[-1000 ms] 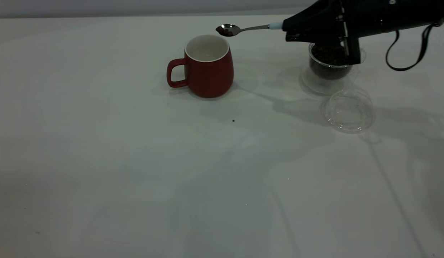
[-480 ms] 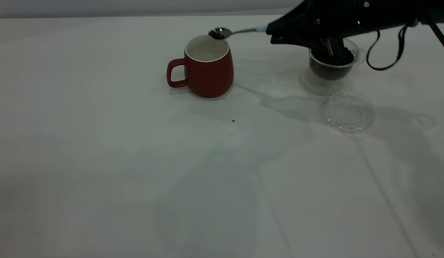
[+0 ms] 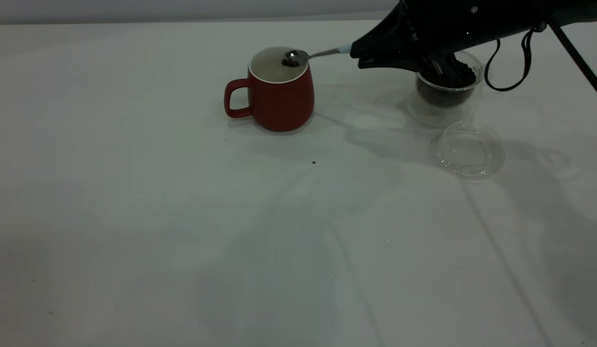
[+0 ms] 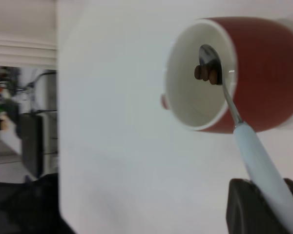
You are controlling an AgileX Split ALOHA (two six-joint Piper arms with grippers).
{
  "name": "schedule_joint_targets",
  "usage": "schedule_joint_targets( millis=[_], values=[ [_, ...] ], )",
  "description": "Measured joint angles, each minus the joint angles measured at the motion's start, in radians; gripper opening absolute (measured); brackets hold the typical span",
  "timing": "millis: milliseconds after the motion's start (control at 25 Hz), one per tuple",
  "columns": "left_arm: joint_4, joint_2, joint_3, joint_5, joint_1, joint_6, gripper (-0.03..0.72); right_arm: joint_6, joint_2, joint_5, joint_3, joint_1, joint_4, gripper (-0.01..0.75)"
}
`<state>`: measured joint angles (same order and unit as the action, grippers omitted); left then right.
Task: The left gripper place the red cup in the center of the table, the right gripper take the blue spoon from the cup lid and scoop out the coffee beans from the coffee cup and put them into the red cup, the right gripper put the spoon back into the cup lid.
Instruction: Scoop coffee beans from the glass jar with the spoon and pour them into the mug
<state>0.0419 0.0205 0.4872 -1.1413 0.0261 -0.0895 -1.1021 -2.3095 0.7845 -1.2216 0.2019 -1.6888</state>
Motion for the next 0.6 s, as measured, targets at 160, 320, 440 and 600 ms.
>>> schedule_joint_targets(
  millis=[160, 320, 440, 600],
  values=[
    [0.0, 0.0, 0.0, 0.0, 0.0, 0.0, 0.445, -0.079, 0.0, -0.017, -0.001, 0.004, 0.0, 0.11],
    [0.0, 0.0, 0.0, 0.0, 0.0, -0.001, 0.445, -0.206, 0.0, -0.037, -0.001, 0.022, 0.0, 0.11],
    [0.0, 0.0, 0.0, 0.0, 0.0, -0.002, 0.445, -0.251, 0.0, -0.061, -0.001, 0.037, 0.0, 0.11],
    [0.0, 0.0, 0.0, 0.0, 0.0, -0.002, 0.445, -0.28, 0.0, -0.103, -0.001, 0.05, -0.001, 0.11]
  ],
)
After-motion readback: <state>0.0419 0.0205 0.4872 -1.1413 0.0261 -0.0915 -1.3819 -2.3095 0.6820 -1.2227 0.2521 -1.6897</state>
